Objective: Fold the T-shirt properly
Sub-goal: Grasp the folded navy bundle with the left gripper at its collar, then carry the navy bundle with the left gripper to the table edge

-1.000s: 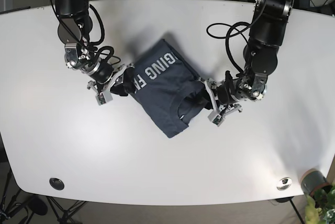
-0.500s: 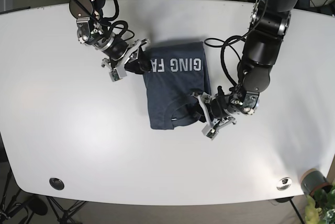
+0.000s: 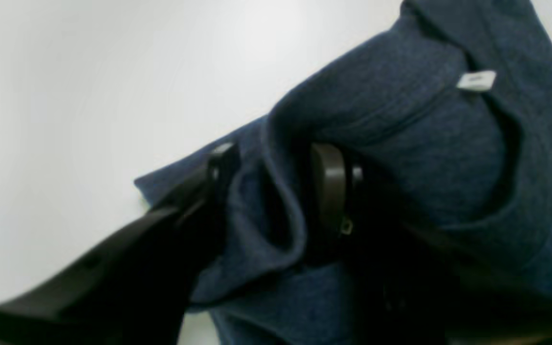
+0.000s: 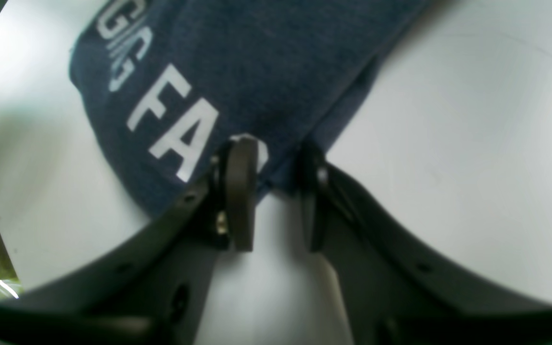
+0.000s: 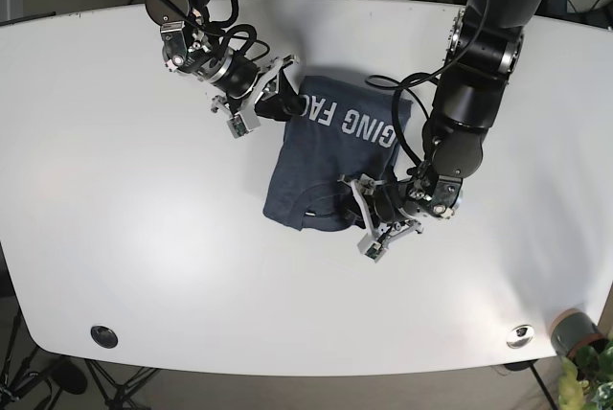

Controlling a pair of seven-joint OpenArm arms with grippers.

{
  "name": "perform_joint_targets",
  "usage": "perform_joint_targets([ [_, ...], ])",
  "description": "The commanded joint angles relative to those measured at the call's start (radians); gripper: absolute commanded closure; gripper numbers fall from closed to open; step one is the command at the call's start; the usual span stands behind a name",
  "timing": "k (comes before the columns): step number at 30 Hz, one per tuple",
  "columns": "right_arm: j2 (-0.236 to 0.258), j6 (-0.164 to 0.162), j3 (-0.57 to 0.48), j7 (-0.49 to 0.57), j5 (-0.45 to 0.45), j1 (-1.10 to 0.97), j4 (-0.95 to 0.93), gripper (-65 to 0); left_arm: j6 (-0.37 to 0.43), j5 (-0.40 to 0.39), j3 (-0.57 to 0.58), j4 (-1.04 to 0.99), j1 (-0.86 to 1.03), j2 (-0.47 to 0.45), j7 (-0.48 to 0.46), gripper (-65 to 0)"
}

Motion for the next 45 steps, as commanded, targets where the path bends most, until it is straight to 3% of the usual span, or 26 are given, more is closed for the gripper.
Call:
perform_joint_targets([
  [1,0.006,0.008,0.002,0.011,0.009,0.016,0.017,-14.4,0.000,-0.008,-0.007,0.020,-0.033,-0.024,-0.011,-21.8],
  [14,0.007,0.008,0.004,-0.026,0.004,0.028,0.044,-14.4,0.008,-0.007,-0.013,0.262,-0.003,-0.096,-0.008,-22.9],
  [17,0.007,0.008,0.004,-0.026,0.003,0.040,0.044,-14.4,0.017,-0.005,-0.013,0.304,-0.003,-0.097,-0.006,-29.4],
  [21,0.009,0.008,0.004,-0.027,0.004,0.043,0.044,-14.4,0.136,0.038,-0.010,0.359,0.013,-0.105,0.037,-40.7],
  [23,0.010,0.008,0.004,-0.027,0.003,0.043,0.044,-14.4,0.169,0.070,-0.005,0.379,0.013,-0.105,0.045,-43.3],
  [34,0.029,0.008,0.004,-0.063,0.010,0.063,0.044,-14.4,0.173,0.087,-0.067,0.555,0.117,-0.077,0.048,-44.0],
  [36,0.029,0.008,0.004,-0.064,0.010,0.068,0.044,-14.4,0.219,0.099,-0.071,0.617,0.154,-0.042,0.049,-44.0],
  [41,0.033,0.008,0.005,-0.064,0.010,0.069,0.044,-14.4,0.448,0.222,-0.076,0.729,0.301,0.041,0.019,-44.4],
  [45,0.033,0.008,0.005,-0.064,0.010,0.089,0.044,-14.4,0.492,0.316,-0.079,0.733,0.376,0.108,-0.050,-44.4],
])
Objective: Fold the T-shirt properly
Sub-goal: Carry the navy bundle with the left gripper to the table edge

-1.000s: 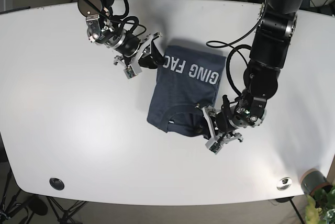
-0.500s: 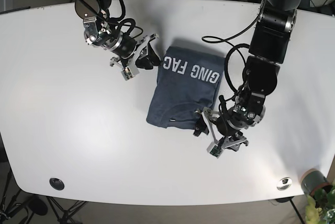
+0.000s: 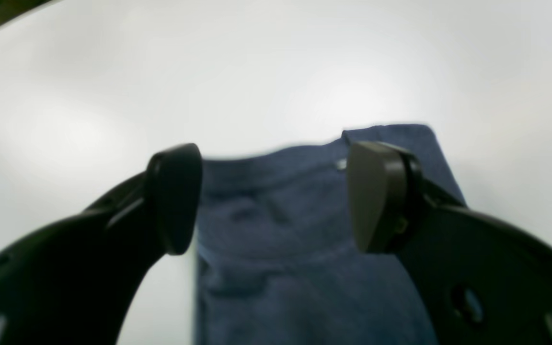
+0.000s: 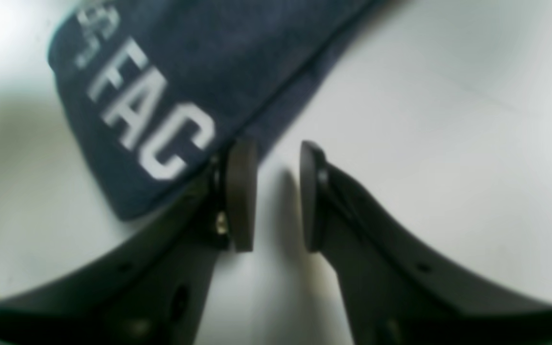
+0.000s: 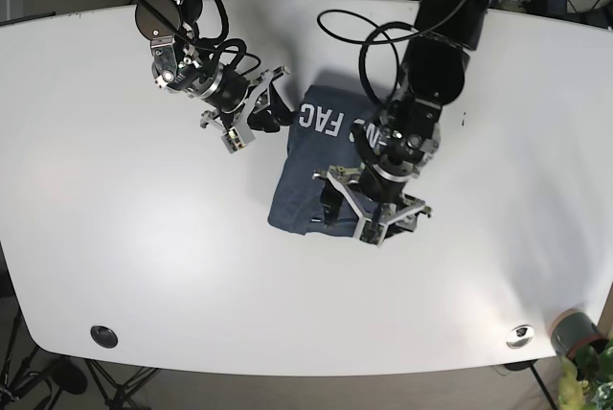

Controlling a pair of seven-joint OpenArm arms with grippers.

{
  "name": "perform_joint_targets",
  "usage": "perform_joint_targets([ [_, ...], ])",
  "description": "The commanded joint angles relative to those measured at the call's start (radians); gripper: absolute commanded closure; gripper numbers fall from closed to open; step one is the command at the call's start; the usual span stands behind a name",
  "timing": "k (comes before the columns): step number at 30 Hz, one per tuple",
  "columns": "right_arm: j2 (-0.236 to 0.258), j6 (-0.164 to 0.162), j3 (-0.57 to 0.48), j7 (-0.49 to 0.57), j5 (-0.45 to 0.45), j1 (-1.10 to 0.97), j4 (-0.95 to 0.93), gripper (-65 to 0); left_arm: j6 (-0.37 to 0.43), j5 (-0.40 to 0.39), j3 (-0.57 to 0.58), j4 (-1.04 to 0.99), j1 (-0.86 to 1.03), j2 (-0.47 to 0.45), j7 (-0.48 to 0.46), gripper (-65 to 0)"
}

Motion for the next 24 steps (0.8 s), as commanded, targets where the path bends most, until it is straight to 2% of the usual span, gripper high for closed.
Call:
perform_joint_targets([
  [1,-0.001,0.011,0.003,0.033,0.016,0.022,0.020,-14.4,0.003,0.051,-0.010,0.027,0.011,0.032,-0.064,-44.4],
  [4,0.001,0.011,0.009,0.033,0.016,0.024,0.017,-14.4,0.003,0.084,-0.006,0.018,0.055,0.057,-0.095,-44.4],
  [13,-0.026,0.021,0.161,-0.022,0.016,0.031,0.017,-14.4,0.003,0.084,0.017,-0.142,0.114,0.069,-0.172,-44.0],
  [24,-0.022,0.021,0.166,-0.024,0.016,0.031,0.020,-14.4,0.000,0.075,0.036,-0.343,0.114,0.023,-0.176,-44.3],
])
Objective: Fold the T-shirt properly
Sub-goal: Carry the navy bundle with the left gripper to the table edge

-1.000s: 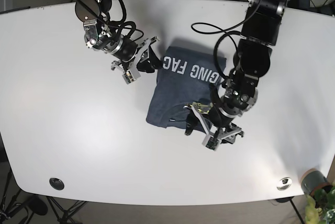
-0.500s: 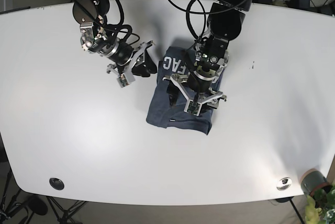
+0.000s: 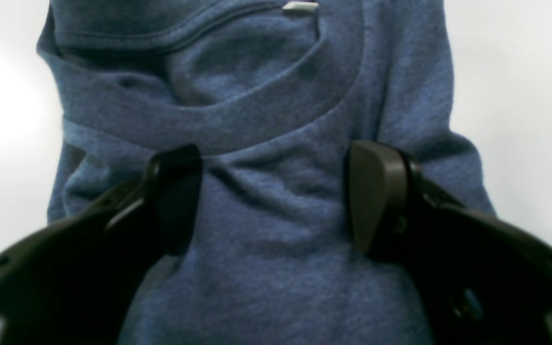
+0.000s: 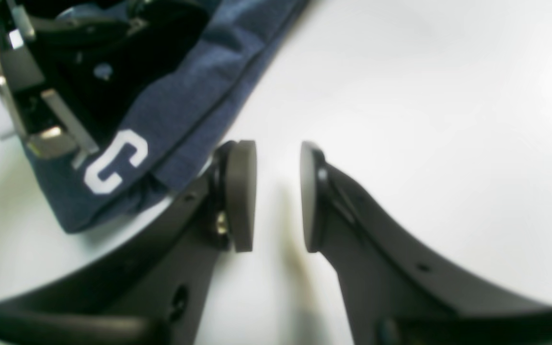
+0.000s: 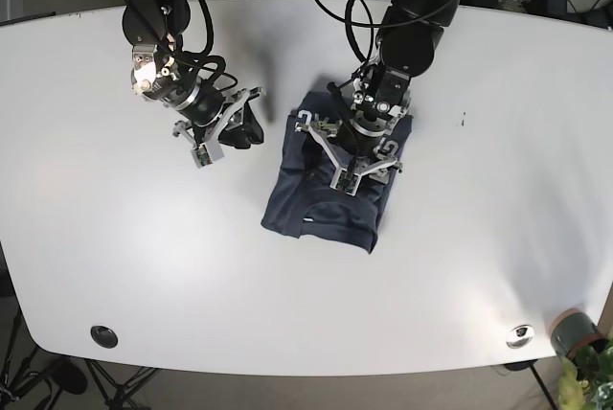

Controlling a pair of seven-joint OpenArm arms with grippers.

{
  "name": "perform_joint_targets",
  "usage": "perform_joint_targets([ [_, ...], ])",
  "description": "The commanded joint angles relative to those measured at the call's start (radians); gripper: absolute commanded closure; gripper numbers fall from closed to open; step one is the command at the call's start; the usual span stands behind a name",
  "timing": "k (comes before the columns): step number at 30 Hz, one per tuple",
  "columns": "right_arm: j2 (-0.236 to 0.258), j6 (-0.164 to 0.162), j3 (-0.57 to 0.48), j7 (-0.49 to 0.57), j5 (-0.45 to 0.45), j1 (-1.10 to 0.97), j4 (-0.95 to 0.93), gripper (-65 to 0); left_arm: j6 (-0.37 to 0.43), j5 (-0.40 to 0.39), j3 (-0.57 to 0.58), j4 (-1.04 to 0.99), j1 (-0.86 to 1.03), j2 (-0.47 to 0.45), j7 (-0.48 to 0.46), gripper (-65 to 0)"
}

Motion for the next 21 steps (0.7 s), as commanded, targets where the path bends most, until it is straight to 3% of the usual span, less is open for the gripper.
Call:
perform_joint_targets([
  [1,0.003,0.005,0.003,0.023,0.014,0.014,0.021,-14.4,0.013,0.038,-0.001,-0.044,0.009,-0.036,0.101,-44.4],
  [7,0.000,0.005,0.003,0.023,0.014,0.011,0.022,-14.4,-0.003,-0.063,-0.086,-0.090,0.005,-0.095,0.104,-44.6],
  [12,0.000,0.005,0.003,0.023,0.014,0.008,0.025,-14.4,-0.112,-0.172,-0.159,-0.136,0.003,-0.211,0.106,-44.4],
  [21,0.000,0.005,0.000,0.023,0.014,-0.017,0.121,-14.4,-0.144,-0.241,-0.208,-0.205,0.003,-0.402,0.106,-44.4],
])
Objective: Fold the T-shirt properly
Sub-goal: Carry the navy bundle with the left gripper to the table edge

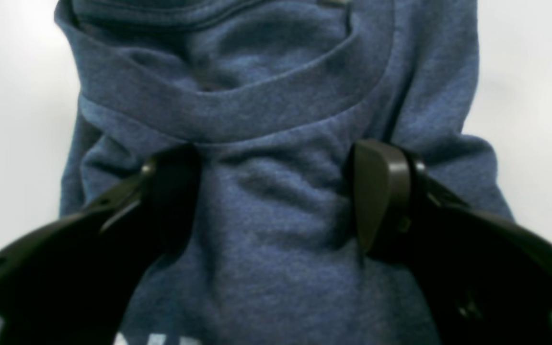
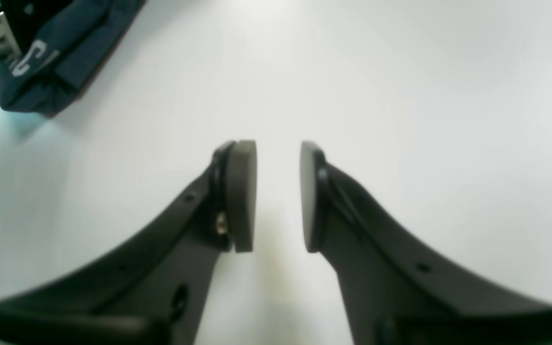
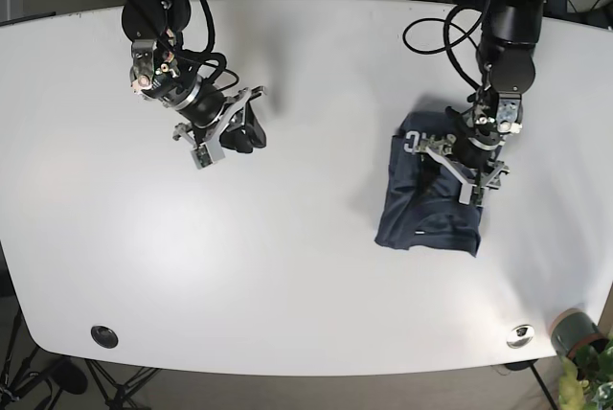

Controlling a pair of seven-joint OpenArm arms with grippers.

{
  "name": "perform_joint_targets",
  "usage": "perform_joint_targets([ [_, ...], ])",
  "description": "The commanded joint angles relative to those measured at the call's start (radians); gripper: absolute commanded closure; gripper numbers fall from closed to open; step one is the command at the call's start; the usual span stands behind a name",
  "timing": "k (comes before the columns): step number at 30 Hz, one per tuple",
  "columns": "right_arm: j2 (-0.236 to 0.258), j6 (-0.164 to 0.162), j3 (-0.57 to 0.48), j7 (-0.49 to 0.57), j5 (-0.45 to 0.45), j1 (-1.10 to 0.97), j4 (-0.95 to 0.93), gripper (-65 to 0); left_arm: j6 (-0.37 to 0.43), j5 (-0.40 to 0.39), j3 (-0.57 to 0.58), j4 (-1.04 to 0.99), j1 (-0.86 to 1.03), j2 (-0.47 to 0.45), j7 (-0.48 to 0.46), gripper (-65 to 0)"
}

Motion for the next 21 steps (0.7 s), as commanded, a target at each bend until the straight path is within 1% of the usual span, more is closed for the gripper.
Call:
perform_joint_targets([
  [1,0.003,0.003,0.000,0.022,0.014,0.009,0.045,-14.4,0.057,0.077,0.002,-0.055,0.031,-0.083,0.187,-44.4],
  [3,0.003,0.000,-0.001,0.020,0.014,0.009,0.051,-14.4,0.057,0.052,0.000,-0.075,0.031,-0.123,0.187,-44.4],
  [5,0.002,0.000,-0.001,0.001,0.014,0.009,0.054,-14.4,0.057,0.004,-0.001,-0.107,0.031,-0.175,0.187,-44.4],
  [8,0.002,0.000,-0.001,-0.007,0.014,0.009,0.054,-14.4,0.057,-0.045,-0.001,-0.156,0.031,-0.235,0.182,-44.4],
  [10,0.002,0.002,0.000,-0.007,0.014,0.009,0.054,-14.4,0.056,-0.065,-0.001,-0.183,0.031,-0.264,0.179,-44.4],
  [12,0.002,0.002,0.002,-0.007,0.014,0.008,0.063,-14.4,0.056,-0.075,-0.001,-0.210,0.031,-0.300,0.162,-44.4],
  [21,0.002,0.000,0.000,-0.010,0.014,-0.028,0.128,-14.4,0.056,-0.071,-0.001,-0.357,0.031,-0.433,0.049,-44.6],
])
